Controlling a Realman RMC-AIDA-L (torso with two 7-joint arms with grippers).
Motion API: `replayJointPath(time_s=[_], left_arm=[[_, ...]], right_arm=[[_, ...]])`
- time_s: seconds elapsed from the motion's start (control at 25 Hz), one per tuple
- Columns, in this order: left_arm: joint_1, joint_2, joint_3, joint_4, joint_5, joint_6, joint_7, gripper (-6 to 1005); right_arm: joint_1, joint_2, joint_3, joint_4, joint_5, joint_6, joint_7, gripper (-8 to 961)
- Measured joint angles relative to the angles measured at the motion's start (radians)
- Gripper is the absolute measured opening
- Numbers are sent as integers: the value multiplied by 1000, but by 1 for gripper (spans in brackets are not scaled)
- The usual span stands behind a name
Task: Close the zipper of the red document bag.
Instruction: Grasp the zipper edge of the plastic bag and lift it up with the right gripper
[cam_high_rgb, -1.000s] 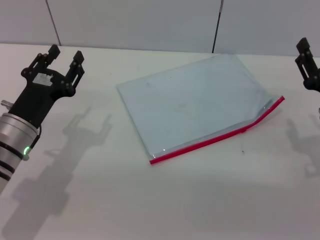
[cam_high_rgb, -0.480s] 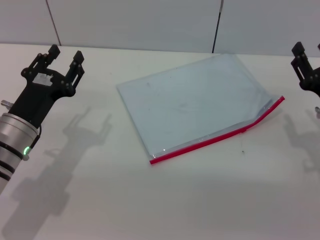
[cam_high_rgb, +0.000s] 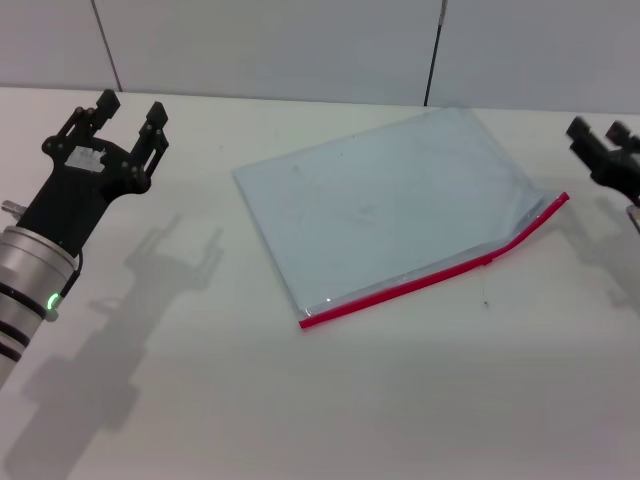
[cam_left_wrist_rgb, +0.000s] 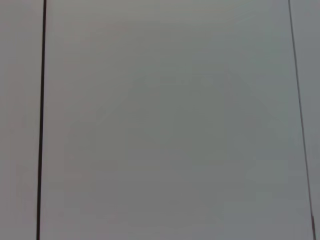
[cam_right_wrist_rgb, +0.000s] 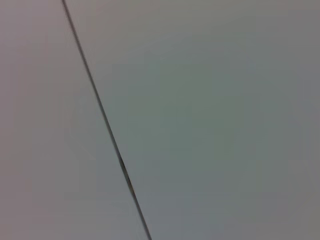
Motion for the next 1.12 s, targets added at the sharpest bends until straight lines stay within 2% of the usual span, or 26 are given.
replayJointPath(time_s=[0.28, 0.52, 0.8, 1.12], left_arm=[[0, 0, 0, 0, -2, 0, 0, 589], [0, 0, 0, 0, -3, 0, 0, 589], [0, 0, -2, 0, -4, 0, 0, 589], [0, 0, -4, 0, -5, 0, 0, 589]], right_arm=[[41, -2, -60, -93, -180, 74, 278, 633], [70, -3, -77, -109, -284, 159, 370, 632], [91, -3, -104, -97, -311, 220, 384, 631], [93, -4, -204, -109, -312, 221, 500, 630]])
